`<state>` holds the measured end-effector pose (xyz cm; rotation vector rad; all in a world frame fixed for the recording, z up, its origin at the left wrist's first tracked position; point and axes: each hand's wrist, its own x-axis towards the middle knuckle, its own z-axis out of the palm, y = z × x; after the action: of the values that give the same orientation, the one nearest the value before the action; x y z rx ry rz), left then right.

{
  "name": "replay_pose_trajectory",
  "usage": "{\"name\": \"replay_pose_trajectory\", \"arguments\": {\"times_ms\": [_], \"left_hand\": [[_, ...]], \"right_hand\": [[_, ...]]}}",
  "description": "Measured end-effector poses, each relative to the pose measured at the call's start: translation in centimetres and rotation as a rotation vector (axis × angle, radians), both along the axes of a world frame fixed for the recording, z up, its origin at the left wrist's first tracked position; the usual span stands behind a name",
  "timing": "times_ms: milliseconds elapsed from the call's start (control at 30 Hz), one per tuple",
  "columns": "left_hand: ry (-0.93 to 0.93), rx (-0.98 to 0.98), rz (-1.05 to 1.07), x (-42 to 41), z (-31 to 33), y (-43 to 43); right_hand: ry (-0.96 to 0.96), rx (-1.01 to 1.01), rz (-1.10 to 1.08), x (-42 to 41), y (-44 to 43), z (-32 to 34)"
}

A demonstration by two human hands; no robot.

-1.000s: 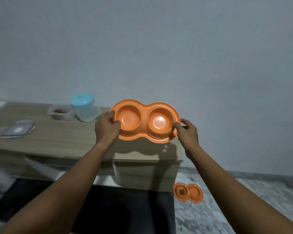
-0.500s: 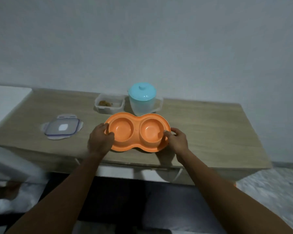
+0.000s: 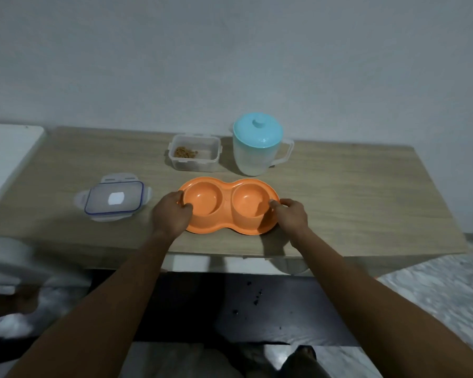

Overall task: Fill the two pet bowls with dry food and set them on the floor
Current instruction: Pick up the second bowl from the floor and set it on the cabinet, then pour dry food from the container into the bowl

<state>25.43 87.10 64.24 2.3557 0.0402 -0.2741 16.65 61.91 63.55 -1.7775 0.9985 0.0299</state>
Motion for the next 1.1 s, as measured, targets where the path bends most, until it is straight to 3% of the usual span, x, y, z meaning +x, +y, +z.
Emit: {"name": "replay_pose_trajectory", "arguments": {"times_ms": [233,333,533,633,733,900,1100], "left_hand": [[-0.003,0.06,-0.028,0.1,0.3,0.2],[-0.002,0.039,-0.018,0.1,0.3,0.4],[0.132,-0.103,0.05,1.3,0.1,1.7],[0.164,-0.168,0.052,1.7,0.0,2.4],[0.188,-0.222,0.072,2.0,-0.2,3.0],[0.236,-0.289,0.051,2.6,-0.7,3.5],[0.26,-0.332,0.044,2.9,-0.7,3.8]], "right_hand": [[0.037,-0.058,-0.004,0.4,0.5,-0.4],[0.07,-0.285,0.017,0.9,1.5,0.2],[-0.141,-0.468,0.162,3.8,5.4,2.4],[-0.25,-0.378,0.3,6.7,7.5,3.2],[-0.226,-0.284,0.394,10.6,9.5,3.3],[-0.05,-0.096,0.251,17.2,10.8,2.9],[0.063,-0.056,0.19,20.4,10.8,1.4]]}}
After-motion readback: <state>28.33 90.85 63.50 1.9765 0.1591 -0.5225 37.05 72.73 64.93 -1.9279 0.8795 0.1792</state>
